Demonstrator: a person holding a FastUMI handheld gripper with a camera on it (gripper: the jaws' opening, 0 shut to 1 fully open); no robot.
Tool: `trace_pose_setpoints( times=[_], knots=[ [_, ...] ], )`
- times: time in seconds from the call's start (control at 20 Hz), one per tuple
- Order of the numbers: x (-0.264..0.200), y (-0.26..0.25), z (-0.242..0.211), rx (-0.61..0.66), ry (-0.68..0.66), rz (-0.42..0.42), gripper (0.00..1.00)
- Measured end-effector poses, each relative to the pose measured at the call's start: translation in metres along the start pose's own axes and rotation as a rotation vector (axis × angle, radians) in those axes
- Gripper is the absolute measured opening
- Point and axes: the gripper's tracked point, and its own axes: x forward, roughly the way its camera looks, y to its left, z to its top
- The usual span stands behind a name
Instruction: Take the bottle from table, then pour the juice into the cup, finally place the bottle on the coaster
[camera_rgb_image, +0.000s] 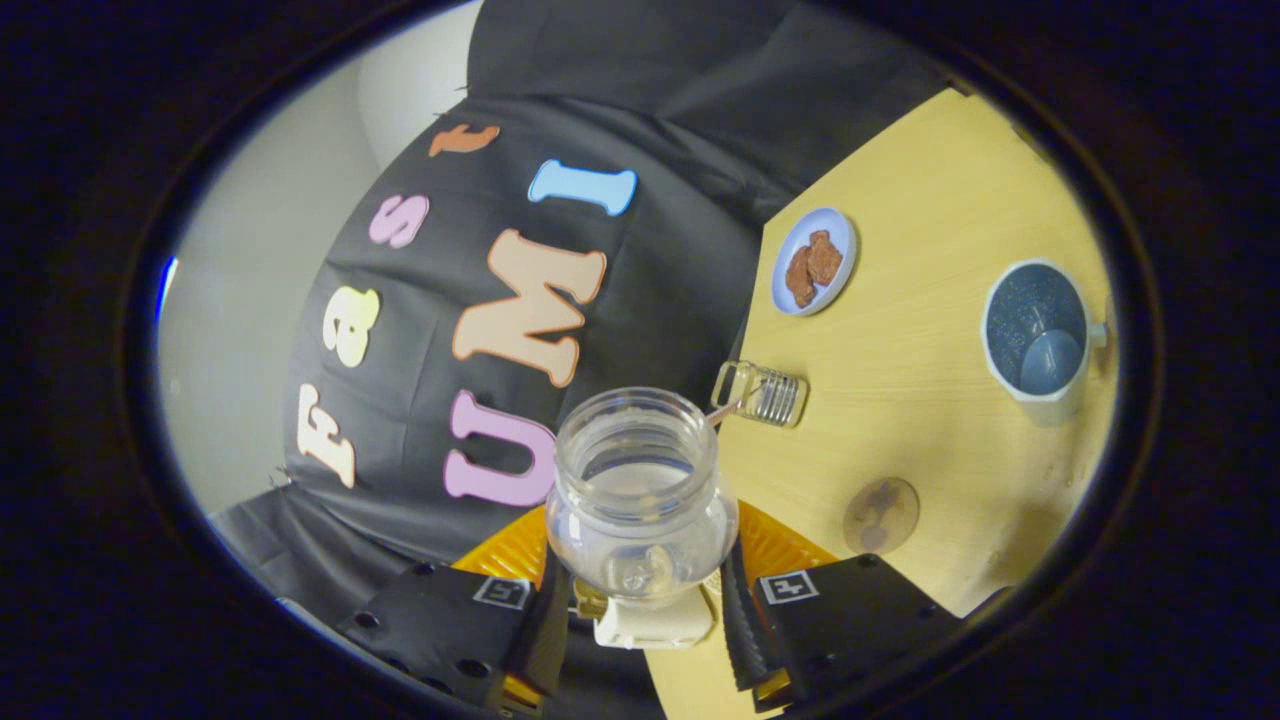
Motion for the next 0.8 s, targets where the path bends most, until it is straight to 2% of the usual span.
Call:
trace_pose_setpoints(
  times=[0.5,0.8],
  knots=[
    [0.003,-0.01,0.044,0.26,-0.158,0.079,0.69],
    [0.002,-0.013,0.067,0.361,-0.227,0.106,0.69]
  ],
)
